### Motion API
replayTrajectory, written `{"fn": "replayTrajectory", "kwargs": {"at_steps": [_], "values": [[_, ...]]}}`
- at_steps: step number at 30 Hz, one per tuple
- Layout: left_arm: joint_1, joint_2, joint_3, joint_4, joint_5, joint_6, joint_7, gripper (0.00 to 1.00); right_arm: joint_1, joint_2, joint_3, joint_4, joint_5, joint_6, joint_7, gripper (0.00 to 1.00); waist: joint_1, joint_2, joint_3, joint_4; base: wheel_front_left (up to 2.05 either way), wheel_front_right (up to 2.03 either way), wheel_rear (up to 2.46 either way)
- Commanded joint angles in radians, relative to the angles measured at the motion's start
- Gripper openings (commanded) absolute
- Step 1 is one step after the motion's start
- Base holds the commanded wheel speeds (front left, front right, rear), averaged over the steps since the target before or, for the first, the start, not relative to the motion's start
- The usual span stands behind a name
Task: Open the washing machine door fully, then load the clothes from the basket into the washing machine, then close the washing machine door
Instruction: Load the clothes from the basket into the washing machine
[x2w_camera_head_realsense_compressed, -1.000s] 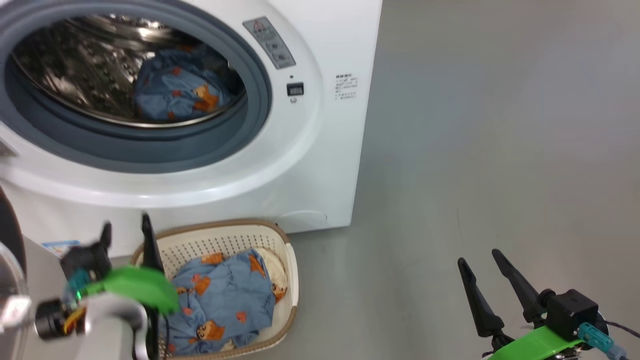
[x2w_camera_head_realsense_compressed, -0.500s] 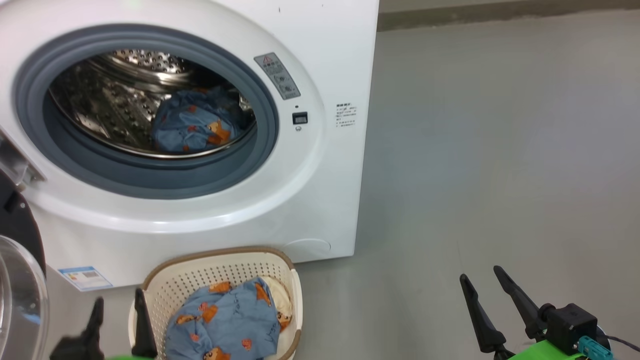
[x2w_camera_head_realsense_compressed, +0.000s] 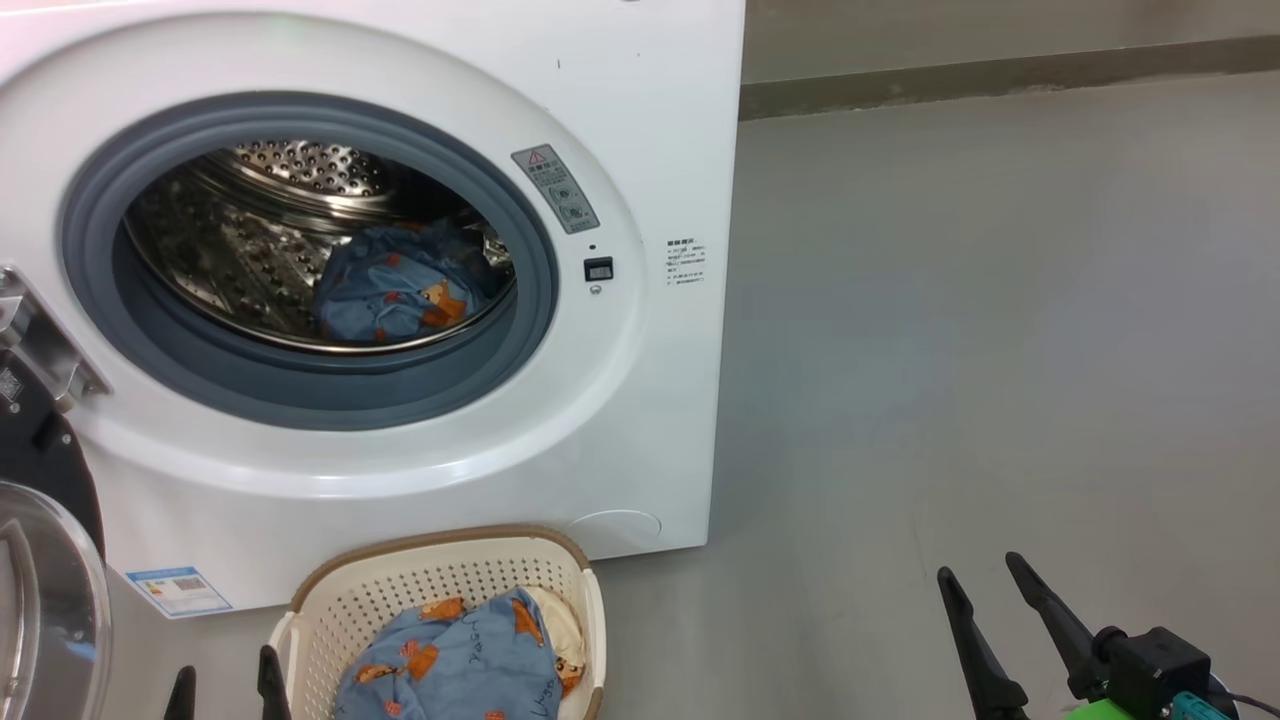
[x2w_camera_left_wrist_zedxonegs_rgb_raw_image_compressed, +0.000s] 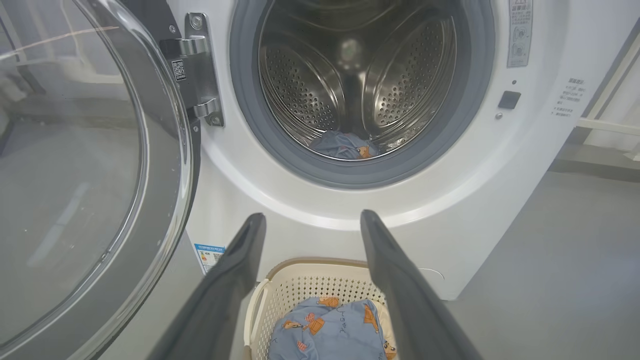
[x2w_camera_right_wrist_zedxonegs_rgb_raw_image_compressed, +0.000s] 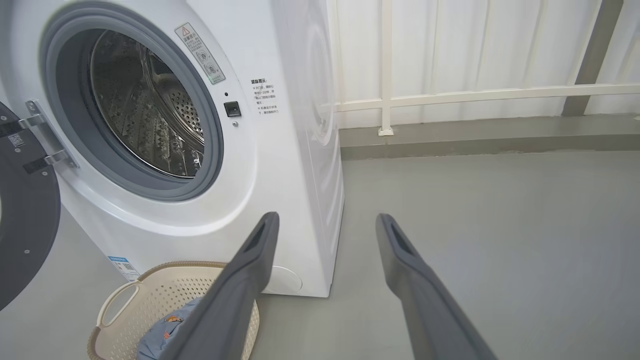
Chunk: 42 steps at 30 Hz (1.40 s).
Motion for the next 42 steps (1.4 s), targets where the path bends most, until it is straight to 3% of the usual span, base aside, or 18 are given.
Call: {"fn": "replayTrajectory", "kwargs": {"at_steps": [1,6,19,42], "values": [[-0.012,0.007,0.037,-0.036,0.002,-0.005,-0.006,1.00,-0.004,-0.009,0.022,-0.027,-0.015,0.002,-0.005,1.00,0.0000,0.0000,-0.003,-0.002,0.00,0.00,0.00],[0.021,0.007,0.038,-0.075,-0.020,-0.040,-0.006,1.00,-0.008,-0.002,0.020,-0.029,-0.018,0.002,-0.005,1.00,0.0000,0.0000,-0.012,-0.017,0.00,0.00,0.00],[0.036,0.007,0.024,-0.100,-0.060,-0.036,-0.006,1.00,-0.003,0.010,0.016,-0.032,-0.022,0.002,-0.005,1.00,0.0000,0.0000,-0.018,-0.026,0.00,0.00,0.00],[0.043,0.007,0.018,-0.105,-0.063,-0.031,-0.006,1.00,-0.006,0.002,0.032,-0.030,-0.022,0.002,-0.005,1.00,0.0000,0.0000,-0.006,0.019,0.00,0.00,0.00]]}}
